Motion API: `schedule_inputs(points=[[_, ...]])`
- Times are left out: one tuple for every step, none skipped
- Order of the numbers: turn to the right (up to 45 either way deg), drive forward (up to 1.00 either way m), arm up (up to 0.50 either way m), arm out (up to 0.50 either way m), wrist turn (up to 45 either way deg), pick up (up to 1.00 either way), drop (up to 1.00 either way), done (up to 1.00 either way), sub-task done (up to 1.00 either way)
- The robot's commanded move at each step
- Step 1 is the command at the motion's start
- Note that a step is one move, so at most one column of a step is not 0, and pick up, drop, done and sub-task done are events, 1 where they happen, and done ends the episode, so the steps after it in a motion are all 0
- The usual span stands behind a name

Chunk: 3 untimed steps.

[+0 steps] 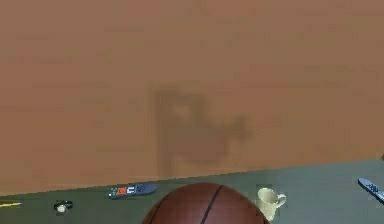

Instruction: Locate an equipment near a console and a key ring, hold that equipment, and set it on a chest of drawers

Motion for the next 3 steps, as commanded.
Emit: schedule_inputs(points=[[45.0, 0.0, 0.0, 0.0, 0.0, 0.0, 0.0, 0.0, 0.0], [45.0, 0.0, 0.0, 0.0, 0.0, 0.0, 0.0, 0.0, 0.0], [6.0, 0.0, 0.0, 0.0, 0.0, 0.0, 0.0, 0.0, 0.0]])
